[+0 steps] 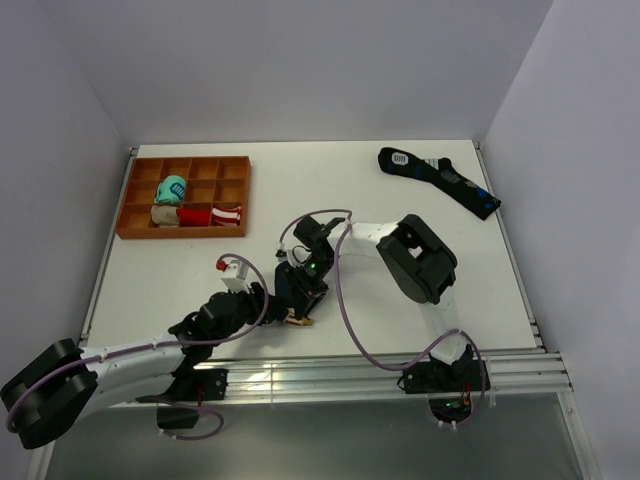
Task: Roll the socks
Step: Roll the sock at the center of the board.
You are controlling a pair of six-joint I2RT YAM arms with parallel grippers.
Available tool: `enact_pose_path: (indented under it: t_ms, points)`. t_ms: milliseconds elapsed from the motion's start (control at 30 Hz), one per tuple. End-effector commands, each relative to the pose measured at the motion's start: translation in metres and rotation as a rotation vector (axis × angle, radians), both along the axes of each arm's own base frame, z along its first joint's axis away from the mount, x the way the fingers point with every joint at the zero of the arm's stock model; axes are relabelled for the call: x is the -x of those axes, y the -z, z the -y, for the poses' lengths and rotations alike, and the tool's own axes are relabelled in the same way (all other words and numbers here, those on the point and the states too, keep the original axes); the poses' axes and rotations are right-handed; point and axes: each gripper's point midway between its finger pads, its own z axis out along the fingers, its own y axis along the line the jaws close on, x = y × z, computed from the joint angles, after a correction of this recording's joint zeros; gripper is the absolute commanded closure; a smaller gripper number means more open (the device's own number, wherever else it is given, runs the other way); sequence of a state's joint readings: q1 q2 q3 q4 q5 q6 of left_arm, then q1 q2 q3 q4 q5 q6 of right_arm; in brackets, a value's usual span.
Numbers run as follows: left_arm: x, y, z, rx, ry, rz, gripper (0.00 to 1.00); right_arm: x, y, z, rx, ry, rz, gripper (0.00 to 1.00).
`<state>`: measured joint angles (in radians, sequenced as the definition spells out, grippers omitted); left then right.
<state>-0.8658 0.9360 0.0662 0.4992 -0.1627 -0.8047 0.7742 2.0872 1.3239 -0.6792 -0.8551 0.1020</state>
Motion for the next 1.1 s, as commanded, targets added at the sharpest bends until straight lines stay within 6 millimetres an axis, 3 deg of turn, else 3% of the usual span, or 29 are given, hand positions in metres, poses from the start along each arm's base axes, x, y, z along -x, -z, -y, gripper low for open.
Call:
enact_pose_path:
  t_ms: [0,333,567,700,1067]
  points:
    - [-0.002,-0.006,0.001,0.017,-0.010,0.055,0.53,-0.002,0.019,0.011,0.077,-0.026,0.028,0.71]
    - [0.010,0.002,0.012,-0.005,0.028,0.082,0.53,-0.002,0.020,0.012,0.082,-0.033,0.023,0.71]
    - [0.012,0.006,0.008,0.003,0.000,0.069,0.58,-0.002,0.018,0.011,0.072,-0.035,0.025,0.71]
    - [0.017,0.017,0.000,-0.010,-0.006,0.047,0.60,-0.002,0.017,0.011,0.068,-0.036,0.027,0.71]
    - [0.020,0.033,-0.005,-0.034,-0.048,0.012,0.55,-0.002,0.016,0.010,0.064,-0.045,0.029,0.72]
